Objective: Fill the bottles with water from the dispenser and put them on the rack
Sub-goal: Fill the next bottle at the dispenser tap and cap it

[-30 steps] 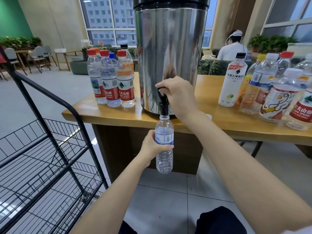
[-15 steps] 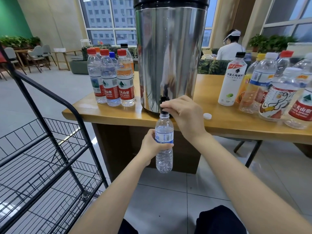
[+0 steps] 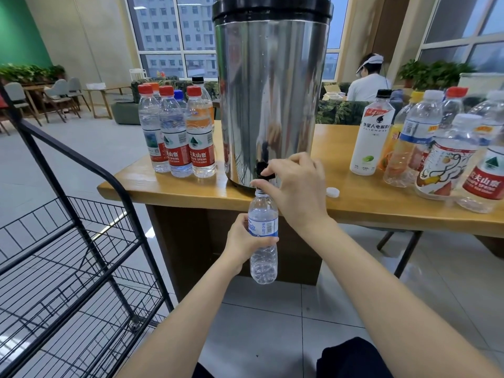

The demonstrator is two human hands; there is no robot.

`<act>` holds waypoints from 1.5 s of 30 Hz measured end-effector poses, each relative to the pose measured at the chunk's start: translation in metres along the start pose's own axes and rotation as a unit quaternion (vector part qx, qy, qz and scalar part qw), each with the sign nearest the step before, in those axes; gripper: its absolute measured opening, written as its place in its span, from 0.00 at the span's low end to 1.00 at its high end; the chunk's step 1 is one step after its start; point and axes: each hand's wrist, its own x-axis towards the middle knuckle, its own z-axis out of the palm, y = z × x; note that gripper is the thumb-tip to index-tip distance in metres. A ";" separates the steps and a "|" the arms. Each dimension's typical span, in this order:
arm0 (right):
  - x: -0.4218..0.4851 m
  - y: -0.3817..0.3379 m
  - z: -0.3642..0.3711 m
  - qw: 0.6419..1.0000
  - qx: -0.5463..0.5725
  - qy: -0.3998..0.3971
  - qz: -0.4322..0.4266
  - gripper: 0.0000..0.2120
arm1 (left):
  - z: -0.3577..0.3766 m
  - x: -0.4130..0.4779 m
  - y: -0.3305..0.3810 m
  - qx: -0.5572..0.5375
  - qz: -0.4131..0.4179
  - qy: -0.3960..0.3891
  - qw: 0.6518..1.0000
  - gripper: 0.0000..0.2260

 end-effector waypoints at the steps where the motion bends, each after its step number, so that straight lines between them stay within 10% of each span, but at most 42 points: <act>1: -0.001 0.000 0.000 1.000 -0.003 0.004 0.005 0.12 | 0.000 0.000 0.000 0.001 0.000 0.001 1.000 0.32; 45: -0.018 0.031 0.008 0.994 0.106 -0.024 0.015 0.14 | 0.007 -0.004 0.006 0.010 -0.008 0.041 0.999 0.33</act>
